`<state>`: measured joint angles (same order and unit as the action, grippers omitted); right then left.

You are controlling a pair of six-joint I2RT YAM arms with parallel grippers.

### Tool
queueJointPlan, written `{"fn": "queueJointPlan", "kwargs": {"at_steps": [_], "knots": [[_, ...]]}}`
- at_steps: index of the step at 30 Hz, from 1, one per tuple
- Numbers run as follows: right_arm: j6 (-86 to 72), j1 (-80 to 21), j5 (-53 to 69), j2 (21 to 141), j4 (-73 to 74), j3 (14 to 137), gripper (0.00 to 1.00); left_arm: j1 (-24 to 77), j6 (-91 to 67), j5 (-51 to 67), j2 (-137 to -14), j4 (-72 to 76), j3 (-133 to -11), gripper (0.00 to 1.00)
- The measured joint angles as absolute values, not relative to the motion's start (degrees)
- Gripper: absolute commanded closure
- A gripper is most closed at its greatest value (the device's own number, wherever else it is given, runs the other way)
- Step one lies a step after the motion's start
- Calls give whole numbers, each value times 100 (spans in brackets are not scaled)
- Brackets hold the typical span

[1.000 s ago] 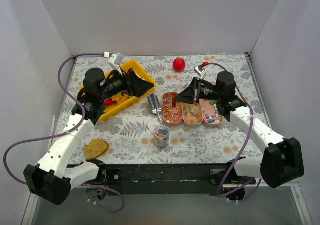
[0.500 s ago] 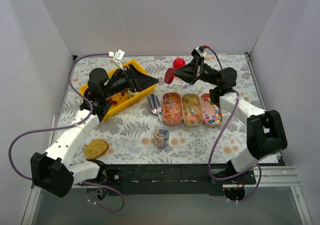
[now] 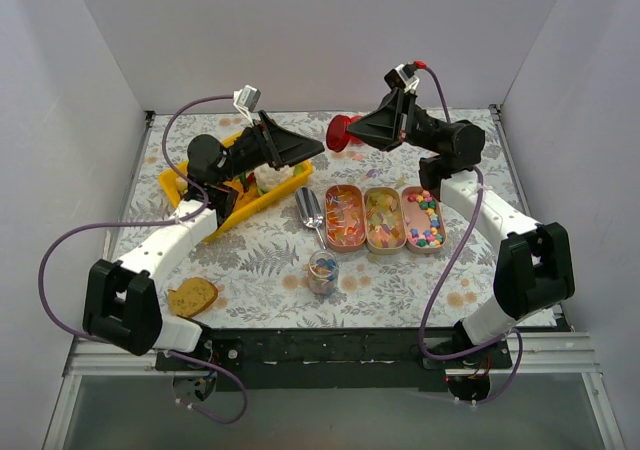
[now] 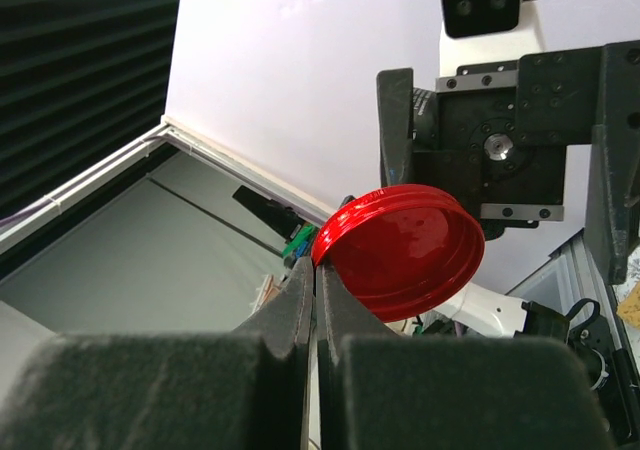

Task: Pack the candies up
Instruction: Pick up the bottle lid at the center of the board.

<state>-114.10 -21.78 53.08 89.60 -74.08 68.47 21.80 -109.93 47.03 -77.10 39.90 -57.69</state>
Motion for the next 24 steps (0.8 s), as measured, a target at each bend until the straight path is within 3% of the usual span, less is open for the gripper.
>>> {"fn": "queueJointPlan", "kwargs": {"at_steps": [16, 24], "knots": [[-11428, -2613, 5446, 9102, -7476, 7354, 99, 2180, -11452, 4598, -8187, 6386, -5994, 33], [-11474, -2668, 5518, 9408, -7520, 7531, 99, 2145, -11445, 4571, -8246, 6932, -5994, 37]]}}
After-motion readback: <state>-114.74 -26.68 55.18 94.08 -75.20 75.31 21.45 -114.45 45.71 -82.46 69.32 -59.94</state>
